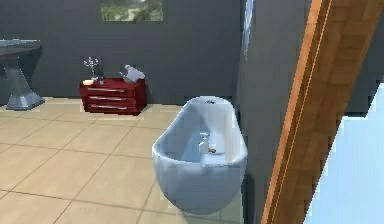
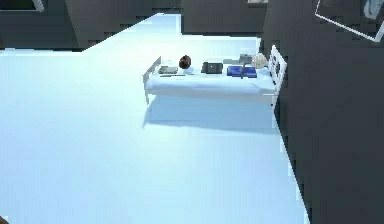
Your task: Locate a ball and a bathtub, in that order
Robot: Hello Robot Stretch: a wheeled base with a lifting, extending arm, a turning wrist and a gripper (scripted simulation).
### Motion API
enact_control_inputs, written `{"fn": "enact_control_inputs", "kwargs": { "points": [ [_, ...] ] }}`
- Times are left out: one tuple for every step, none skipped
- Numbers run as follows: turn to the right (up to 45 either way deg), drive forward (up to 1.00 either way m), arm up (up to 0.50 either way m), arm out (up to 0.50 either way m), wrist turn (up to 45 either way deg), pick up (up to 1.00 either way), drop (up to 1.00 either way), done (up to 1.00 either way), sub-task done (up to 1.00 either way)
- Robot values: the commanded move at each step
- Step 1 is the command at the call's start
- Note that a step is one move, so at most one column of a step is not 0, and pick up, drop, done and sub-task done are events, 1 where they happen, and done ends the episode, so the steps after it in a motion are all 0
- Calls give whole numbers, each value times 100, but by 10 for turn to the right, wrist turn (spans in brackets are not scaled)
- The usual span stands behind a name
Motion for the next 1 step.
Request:
{"fn": "enact_control_inputs", "kwargs": {
  "points": [
    [0, 35, 0, 0, 0, 0, 0, 0, 0]
  ]
}}
